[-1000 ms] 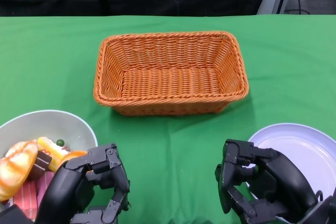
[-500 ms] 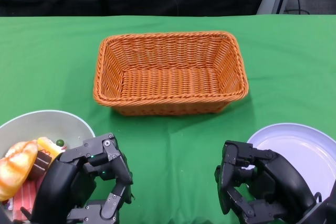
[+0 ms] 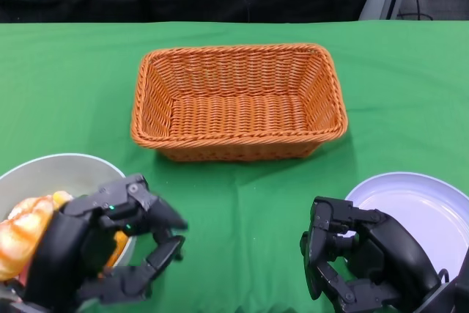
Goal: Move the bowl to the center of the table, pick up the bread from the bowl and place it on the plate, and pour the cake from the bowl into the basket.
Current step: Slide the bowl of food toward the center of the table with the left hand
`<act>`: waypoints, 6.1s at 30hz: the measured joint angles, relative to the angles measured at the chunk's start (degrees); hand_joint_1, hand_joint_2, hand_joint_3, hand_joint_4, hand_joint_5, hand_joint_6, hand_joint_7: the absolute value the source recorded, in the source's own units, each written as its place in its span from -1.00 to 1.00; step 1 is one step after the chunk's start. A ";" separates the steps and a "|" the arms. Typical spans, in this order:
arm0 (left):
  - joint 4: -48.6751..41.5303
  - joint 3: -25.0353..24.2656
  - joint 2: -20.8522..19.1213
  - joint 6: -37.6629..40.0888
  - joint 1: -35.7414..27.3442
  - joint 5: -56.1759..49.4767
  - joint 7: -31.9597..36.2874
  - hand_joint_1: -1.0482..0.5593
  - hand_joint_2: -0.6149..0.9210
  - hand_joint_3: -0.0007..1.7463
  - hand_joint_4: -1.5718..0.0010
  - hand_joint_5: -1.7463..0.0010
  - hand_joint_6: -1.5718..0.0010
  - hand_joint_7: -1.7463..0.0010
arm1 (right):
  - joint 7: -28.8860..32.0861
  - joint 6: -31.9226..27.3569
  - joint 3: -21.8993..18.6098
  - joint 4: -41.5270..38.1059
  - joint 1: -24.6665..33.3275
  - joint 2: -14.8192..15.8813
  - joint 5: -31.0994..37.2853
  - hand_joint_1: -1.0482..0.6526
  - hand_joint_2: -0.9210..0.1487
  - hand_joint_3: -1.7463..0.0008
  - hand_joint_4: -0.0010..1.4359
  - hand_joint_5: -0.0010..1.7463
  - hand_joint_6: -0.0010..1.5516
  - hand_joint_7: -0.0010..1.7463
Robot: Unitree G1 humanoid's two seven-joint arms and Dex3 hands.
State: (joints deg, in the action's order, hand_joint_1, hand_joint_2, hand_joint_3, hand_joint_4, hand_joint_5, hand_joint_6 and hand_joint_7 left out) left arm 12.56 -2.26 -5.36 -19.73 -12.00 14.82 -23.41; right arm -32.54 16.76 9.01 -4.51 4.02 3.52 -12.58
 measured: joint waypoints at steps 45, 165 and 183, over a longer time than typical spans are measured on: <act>-6.99 -25.36 -20.26 18.68 4.24 -6.11 10.72 -0.51 1.00 -0.49 0.62 1.00 0.65 1.00 | -0.35 1.69 -0.11 -1.67 -0.72 -0.26 0.02 0.13 -0.29 -0.39 0.11 1.00 -0.16 0.76; 11.18 -4.45 -27.15 63.61 9.05 -5.79 -1.07 -0.41 1.00 -0.41 0.53 0.95 0.74 0.99 | 0.20 4.74 1.16 -4.09 -0.61 -1.09 0.44 0.15 -0.30 -0.38 0.10 1.00 -0.15 0.74; 11.54 -3.08 -24.76 63.95 10.23 -5.58 -1.07 -0.47 1.00 -0.42 0.53 0.96 0.74 0.99 | 0.10 5.06 1.16 -4.07 0.09 -1.11 0.34 0.15 -0.31 -0.36 0.10 1.00 -0.16 0.75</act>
State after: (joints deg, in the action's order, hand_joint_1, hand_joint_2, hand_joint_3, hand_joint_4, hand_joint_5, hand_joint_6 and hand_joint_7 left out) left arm 24.09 -5.34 -30.13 44.22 -1.77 9.25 -24.48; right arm -32.44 21.82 10.17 -8.58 4.11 2.41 -12.24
